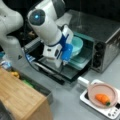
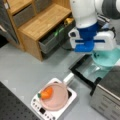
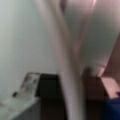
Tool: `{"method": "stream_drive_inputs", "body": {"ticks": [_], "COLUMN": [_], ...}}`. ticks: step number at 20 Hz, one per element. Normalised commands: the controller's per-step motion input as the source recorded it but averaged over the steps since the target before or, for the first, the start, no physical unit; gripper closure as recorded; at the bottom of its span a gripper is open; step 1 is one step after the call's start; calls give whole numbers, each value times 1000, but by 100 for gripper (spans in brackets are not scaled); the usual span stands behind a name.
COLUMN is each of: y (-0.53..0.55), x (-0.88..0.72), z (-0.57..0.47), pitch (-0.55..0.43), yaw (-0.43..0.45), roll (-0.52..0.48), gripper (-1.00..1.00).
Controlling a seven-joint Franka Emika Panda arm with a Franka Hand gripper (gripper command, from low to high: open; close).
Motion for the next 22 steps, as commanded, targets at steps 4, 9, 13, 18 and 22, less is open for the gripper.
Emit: {"method": "stream_drive_inputs", "body": {"ticks": [4,9,13,18,22], "y": [161,99,67,7,60], "x": [-243,-280,-331,-429,-420], "z": [-174,-191,-202,-189,-102], "pitch": [-227,-229,-233,-224,-195], "yaw": [-108,-80,-70,-50,-59], "roll": [146,129,114,72,20], "gripper": [100,100,100,100,100]}}
